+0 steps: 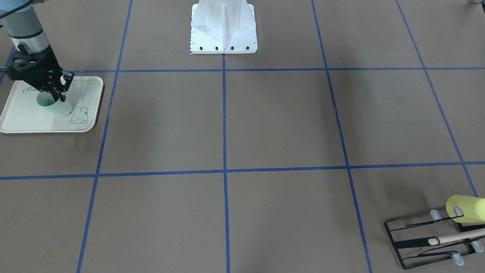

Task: Left arm grabs green cup and hands to right arm on tray

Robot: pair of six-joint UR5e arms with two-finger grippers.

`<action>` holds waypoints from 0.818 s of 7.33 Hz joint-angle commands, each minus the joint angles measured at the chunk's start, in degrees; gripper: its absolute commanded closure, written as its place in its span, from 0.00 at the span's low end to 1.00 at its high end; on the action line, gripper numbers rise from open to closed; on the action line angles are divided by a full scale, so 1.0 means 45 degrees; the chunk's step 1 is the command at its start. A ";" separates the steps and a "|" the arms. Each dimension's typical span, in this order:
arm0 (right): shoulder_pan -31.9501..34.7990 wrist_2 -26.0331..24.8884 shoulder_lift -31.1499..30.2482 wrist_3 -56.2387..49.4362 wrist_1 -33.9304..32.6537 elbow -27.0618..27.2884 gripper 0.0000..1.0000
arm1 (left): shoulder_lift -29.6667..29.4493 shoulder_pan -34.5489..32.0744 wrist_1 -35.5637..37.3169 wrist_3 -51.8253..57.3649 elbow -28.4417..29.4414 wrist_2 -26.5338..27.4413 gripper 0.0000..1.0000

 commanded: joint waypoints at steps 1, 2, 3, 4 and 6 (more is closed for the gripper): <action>-0.0025 -0.0072 0.0024 -0.0014 0.0000 -0.0027 0.00 | -0.0005 0.0017 0.0008 0.0001 0.0003 0.0000 0.00; -0.0006 -0.0053 0.0063 -0.0033 0.0000 0.0089 0.00 | -0.0005 -0.0003 0.0008 0.0001 0.0003 0.0000 0.00; 0.0130 0.0082 0.0121 -0.0092 -0.0019 0.0380 0.00 | -0.0005 -0.0003 0.0008 0.0001 0.0003 0.0000 0.00; 0.0905 0.0722 0.0141 -0.0344 -0.0135 0.0596 0.00 | 0.0014 -0.0003 -0.0011 0.0001 -0.0016 0.0000 0.00; 0.3593 0.3489 0.0199 -0.3143 -0.0698 0.0501 0.00 | 0.0015 -0.0003 -0.0011 0.0001 -0.0016 0.0000 0.00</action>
